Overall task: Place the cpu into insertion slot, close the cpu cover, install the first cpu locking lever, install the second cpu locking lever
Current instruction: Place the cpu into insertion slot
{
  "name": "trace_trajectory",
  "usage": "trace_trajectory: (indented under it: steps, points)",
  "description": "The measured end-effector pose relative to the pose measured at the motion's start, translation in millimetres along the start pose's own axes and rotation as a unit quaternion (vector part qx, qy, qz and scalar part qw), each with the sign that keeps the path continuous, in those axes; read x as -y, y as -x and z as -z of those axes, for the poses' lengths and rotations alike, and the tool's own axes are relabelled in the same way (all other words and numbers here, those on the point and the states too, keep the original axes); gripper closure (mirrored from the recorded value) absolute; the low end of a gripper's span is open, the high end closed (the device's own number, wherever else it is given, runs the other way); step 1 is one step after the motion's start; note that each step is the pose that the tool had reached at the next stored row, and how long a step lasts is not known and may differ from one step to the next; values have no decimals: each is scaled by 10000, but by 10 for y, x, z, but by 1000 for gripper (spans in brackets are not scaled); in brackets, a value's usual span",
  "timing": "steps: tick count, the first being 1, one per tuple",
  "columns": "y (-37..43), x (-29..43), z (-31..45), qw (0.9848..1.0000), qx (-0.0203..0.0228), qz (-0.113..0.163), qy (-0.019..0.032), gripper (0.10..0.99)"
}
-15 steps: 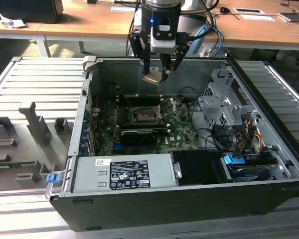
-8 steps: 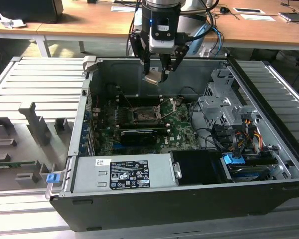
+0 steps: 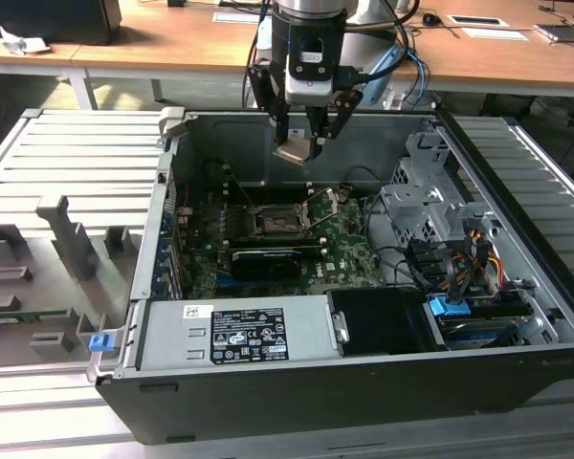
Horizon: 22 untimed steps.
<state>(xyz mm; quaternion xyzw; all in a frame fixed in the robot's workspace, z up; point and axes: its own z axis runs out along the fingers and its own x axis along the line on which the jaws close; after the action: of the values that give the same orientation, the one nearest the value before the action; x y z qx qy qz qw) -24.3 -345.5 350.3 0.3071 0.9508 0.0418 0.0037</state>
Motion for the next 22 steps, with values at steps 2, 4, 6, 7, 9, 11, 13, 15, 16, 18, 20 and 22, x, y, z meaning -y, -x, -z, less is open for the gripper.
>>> trace_trajectory:
  steps: [2,4,6,7,9,11,13,15,16,18,20,22]
  points:
    - [0,0,-7,10000,0,-2,0,561]
    - [1,1,-18,10000,0,-6,0,561]
    - [1,2,-31,10000,0,-10,-1,561]
    - [1,3,-38,10000,0,-12,-1,561]
    - [1,4,-46,10000,0,-15,0,561]
    - [1,4,-54,10000,0,-19,0,561]
    - [2,5,-59,10000,1,-21,0,561]
    - [2,5,-63,10000,1,-23,-1,561]
    - [2,5,-68,10000,1,-26,-1,561]
    - [2,6,-75,10000,0,-30,-1,561]
    - [2,6,-81,10000,0,-33,-1,561]
    - [2,7,-85,10000,0,-36,-2,561]
